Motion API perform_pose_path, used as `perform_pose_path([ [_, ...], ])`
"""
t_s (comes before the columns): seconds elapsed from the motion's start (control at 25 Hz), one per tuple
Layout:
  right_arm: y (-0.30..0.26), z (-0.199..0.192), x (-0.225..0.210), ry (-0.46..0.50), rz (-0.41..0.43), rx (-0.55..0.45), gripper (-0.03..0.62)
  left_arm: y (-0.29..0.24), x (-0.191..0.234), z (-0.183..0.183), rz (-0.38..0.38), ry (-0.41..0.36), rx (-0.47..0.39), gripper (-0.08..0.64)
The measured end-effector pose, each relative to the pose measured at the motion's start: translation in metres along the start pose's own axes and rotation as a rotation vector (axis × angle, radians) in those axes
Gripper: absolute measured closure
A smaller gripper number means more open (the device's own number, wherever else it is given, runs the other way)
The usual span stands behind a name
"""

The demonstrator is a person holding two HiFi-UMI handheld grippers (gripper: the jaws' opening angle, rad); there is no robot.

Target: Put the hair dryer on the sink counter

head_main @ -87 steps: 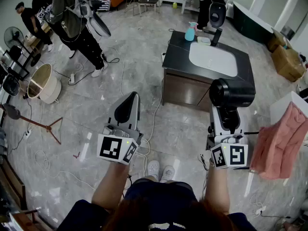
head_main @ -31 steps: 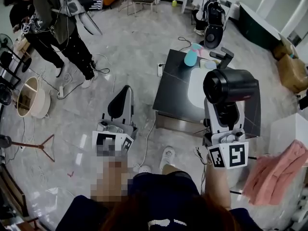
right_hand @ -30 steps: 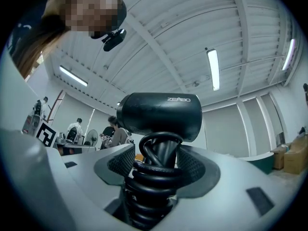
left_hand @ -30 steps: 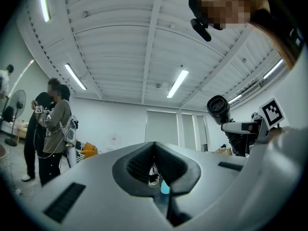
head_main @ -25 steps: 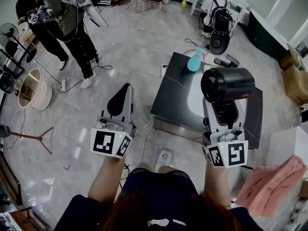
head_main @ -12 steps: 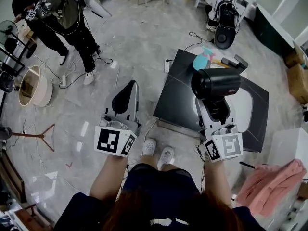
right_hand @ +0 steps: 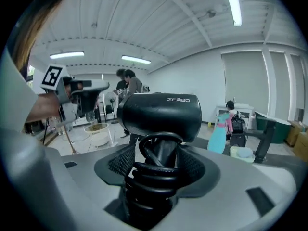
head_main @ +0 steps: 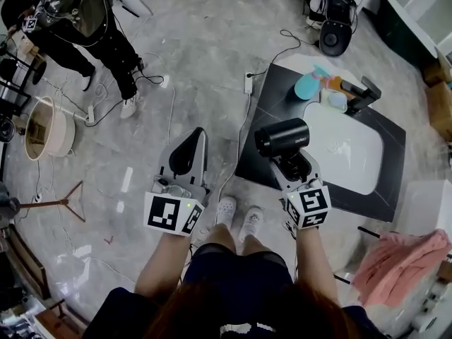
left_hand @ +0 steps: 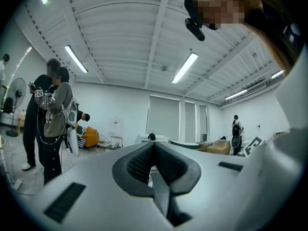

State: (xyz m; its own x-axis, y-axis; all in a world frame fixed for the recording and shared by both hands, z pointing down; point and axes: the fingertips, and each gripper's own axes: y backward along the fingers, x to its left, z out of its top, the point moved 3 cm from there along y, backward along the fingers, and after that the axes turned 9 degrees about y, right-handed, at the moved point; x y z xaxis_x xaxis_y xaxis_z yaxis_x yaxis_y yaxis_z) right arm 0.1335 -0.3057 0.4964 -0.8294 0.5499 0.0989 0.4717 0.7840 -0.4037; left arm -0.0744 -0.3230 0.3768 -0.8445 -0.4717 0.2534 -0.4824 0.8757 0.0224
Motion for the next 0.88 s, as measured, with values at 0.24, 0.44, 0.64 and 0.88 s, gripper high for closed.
perform_pose_path([
  [0.24, -0.052, -0.071, 0.021, 0.060, 0.086, 0.217, 0.304, 0.001, 0.029, -0.019, 0.035, 0.018, 0.041, 0.548],
  [0.44, -0.074, -0.108, 0.034, 0.092, 0.152, 0.357, 0.304, 0.007, 0.041, -0.027, 0.056, 0.025, 0.059, 0.548],
  [0.64, -0.084, -0.130, 0.032, 0.062, 0.173, 0.438, 0.302, 0.007, 0.048, -0.033, 0.067, 0.028, 0.069, 0.548],
  [0.88, -0.089, -0.145, 0.034, 0.045, 0.196, 0.500, 0.298, 0.002, 0.048, -0.032, 0.068, 0.025, 0.069, 0.548],
])
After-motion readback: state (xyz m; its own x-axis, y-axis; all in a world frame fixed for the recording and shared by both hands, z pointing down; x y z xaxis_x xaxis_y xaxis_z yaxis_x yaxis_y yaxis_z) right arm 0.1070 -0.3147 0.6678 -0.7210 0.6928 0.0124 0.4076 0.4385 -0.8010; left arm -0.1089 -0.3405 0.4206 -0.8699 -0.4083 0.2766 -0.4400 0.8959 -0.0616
